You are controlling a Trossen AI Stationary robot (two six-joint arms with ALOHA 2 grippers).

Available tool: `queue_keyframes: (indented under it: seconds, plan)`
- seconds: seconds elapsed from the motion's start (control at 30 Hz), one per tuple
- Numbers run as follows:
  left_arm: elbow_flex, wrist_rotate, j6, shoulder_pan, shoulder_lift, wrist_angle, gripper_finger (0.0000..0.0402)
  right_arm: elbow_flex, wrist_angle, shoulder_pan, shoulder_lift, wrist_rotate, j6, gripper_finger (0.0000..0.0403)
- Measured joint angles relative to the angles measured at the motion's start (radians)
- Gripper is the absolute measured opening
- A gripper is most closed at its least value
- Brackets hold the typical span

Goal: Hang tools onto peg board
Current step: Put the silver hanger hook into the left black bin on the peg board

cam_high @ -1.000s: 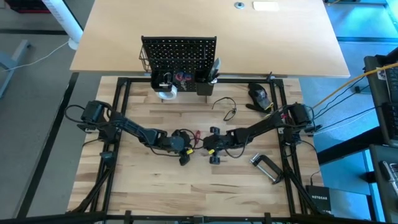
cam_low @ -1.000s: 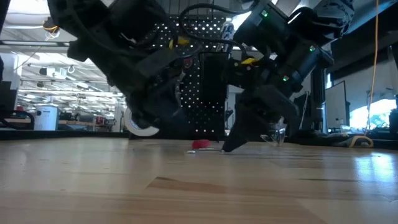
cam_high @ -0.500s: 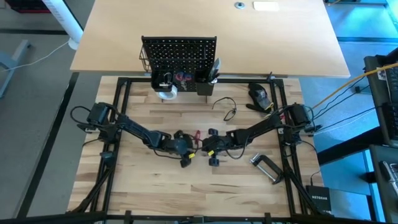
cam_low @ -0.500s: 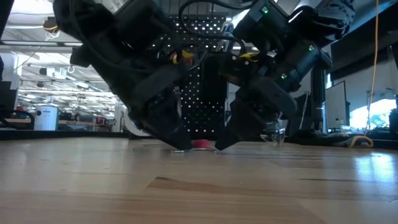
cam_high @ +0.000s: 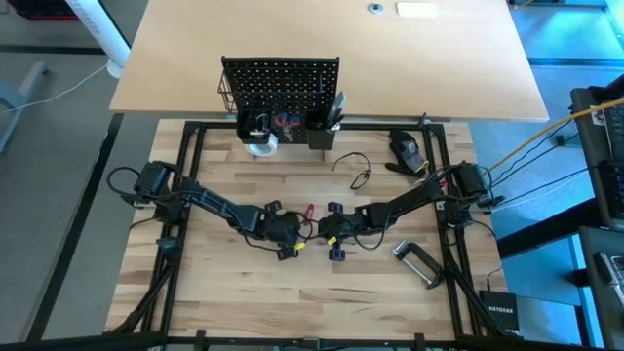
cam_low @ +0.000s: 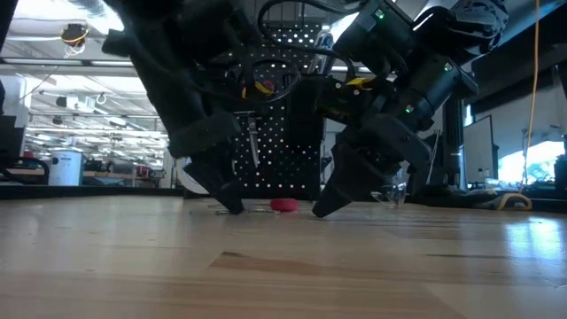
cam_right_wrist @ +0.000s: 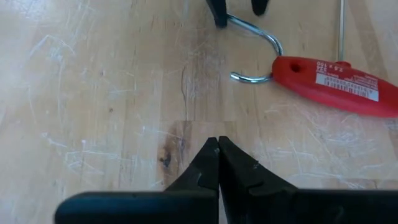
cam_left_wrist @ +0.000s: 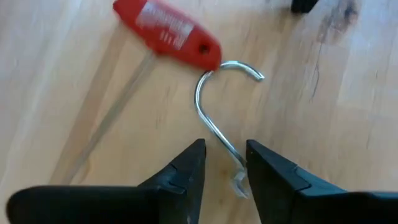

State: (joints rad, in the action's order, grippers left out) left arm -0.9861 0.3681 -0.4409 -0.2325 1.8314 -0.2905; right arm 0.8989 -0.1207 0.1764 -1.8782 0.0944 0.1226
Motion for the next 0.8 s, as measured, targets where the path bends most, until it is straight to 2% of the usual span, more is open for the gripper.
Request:
queue_keyframes:
  seconds: [0.2, 0.33, 0.5, 0.8]
  plan:
    - [0.004, -0.008, -0.075, 0.021, 0.001, -0.04, 0.008, 0.0, 0.002, 0.0, 0.0, 0.0, 0.0, 0.0003]
    - [0.029, -0.08, -0.073, 0.057, 0.021, -0.014, 0.0052, 0.0, 0.002, 0.0, 0.0, 0.0, 0.0, 0.0003]
    - [0.028, -0.09, -0.008, 0.061, 0.032, -0.005, 0.0008, 0.0, 0.005, 0.0, 0.001, 0.001, 0.0, 0.0003]
    - [0.022, -0.013, 0.023, 0.02, 0.022, -0.019, 0.0002, 0.001, 0.027, 0.0, 0.004, 0.002, -0.024, 0.0003]
